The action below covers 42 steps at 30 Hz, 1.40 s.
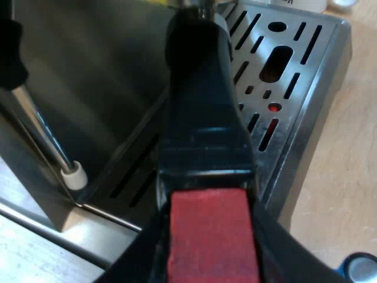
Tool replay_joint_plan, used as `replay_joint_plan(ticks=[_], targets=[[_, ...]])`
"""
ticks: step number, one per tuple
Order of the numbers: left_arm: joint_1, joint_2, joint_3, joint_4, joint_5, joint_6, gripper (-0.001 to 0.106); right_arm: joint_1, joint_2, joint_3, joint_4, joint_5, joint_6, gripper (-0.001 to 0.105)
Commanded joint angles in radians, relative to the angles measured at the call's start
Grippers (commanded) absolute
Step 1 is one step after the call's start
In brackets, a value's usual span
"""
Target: Put the handle in the coffee machine
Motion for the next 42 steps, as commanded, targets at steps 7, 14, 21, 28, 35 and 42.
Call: replay_joint_plan(ticks=[7,14,21,28,35,42], targets=[[-0.001,-0.028,0.036,-0.08,0.104,0.005,0.0,-0.004,-0.006,-0.004,0.002,0.007,-0.011,0.097],[-0.001,-0.01,0.046,-0.094,0.015,-0.006,0.0,-0.004,-0.006,-0.004,0.002,0.007,-0.011,0.097],[-0.001,0.032,0.046,-0.094,0.01,-0.048,0.0,-0.004,-0.006,-0.004,0.002,0.007,-0.011,0.097],[-0.001,0.032,0.044,-0.094,0.007,-0.071,0.0,-0.004,-0.006,-0.004,0.002,0.007,-0.011,0.097],[-0.001,0.032,0.039,-0.094,0.009,-0.101,0.0,-0.004,-0.006,-0.004,0.002,0.007,-0.011,0.097],[-0.001,0.03,0.01,-0.094,-0.028,-0.101,0.0,-0.004,-0.006,-0.004,0.002,0.007,-0.011,0.097]])
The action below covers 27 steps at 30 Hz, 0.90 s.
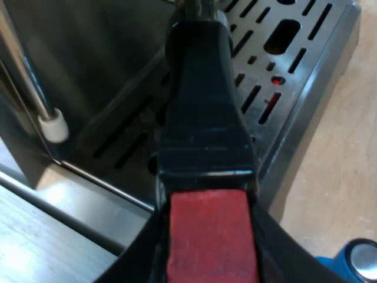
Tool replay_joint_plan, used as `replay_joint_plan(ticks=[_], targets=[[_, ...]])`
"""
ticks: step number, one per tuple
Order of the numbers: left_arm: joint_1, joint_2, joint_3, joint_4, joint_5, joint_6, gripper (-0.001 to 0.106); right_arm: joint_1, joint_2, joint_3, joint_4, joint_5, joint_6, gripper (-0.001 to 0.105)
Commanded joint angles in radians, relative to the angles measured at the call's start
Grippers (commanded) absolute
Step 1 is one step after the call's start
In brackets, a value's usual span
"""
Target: Put the handle in the coffee machine
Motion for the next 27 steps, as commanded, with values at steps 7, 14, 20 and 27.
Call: replay_joint_plan(ticks=[7,14,20,27], targets=[[-0.004,-0.014,-0.066,0.026,0.009,0.019,0.0,-0.004,-0.006,-0.004,0.002,0.007,-0.011,0.097],[-0.006,-0.014,-0.068,0.046,0.036,0.033,0.0,-0.004,-0.006,-0.004,0.002,0.007,-0.011,0.097],[-0.006,-0.014,-0.068,0.053,0.079,0.028,0.0,-0.004,-0.006,-0.004,0.002,0.007,-0.011,0.097],[-0.006,-0.014,-0.073,0.054,0.099,0.028,0.0,-0.004,-0.006,-0.004,0.002,0.007,-0.011,0.097]])
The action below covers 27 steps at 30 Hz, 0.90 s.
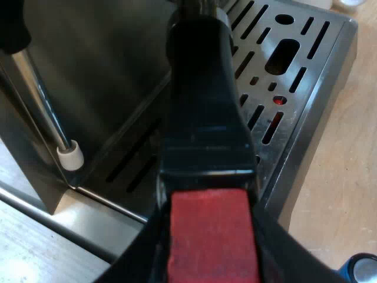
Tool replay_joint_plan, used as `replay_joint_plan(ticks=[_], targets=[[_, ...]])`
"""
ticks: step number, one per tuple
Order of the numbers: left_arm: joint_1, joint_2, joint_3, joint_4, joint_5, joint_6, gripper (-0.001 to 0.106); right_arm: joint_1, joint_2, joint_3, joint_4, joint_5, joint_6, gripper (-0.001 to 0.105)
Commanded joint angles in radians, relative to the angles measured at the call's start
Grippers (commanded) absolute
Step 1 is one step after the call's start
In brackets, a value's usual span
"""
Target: Put the handle in the coffee machine
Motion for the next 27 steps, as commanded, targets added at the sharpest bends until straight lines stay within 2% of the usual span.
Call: replay_joint_plan(ticks=[1,14,16,21,27], targets=[[-0.006,-0.014,-0.022,0.001,0.081,-0.001,0.0,-0.004,-0.006,-0.004,0.002,0.007,-0.011,0.097],[-0.006,-0.016,-0.072,0.05,0.134,0.01,0.0,-0.004,-0.006,-0.004,0.002,0.007,-0.011,0.097],[-0.006,-0.016,-0.072,0.069,0.134,0.039,0.0,-0.004,-0.006,-0.004,0.002,0.007,-0.011,0.097],[-0.006,-0.032,-0.072,0.13,0.134,0.16,0.0,-0.004,-0.006,-0.004,0.002,0.007,-0.011,0.097],[-0.006,-0.033,-0.072,0.113,0.132,0.199,0.0,-0.004,-0.006,-0.004,0.002,0.007,-0.011,0.097]])
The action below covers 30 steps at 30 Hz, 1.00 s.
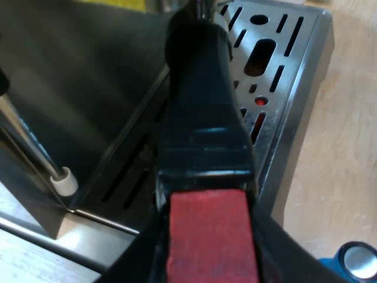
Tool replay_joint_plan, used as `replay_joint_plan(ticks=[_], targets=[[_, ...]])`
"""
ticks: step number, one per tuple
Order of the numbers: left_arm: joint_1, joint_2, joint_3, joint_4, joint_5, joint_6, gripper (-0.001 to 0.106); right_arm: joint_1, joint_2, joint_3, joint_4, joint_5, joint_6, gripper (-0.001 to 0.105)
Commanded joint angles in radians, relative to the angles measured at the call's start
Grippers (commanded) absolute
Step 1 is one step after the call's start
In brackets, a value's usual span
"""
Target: Put the handle in the coffee machine
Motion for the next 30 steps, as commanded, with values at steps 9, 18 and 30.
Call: replay_joint_plan(ticks=[9,18,30], targets=[[-0.006,-0.027,-0.015,-0.066,0.105,0.059,0.0,-0.004,-0.006,-0.004,0.001,0.007,-0.011,0.097],[-0.006,-0.027,-0.015,-0.176,0.104,-0.08,0.0,-0.004,-0.006,-0.004,0.001,0.007,-0.011,0.097],[-0.006,-0.027,-0.015,-0.059,0.284,-0.08,0.0,-0.004,-0.006,-0.004,0.001,0.007,-0.011,0.097]])
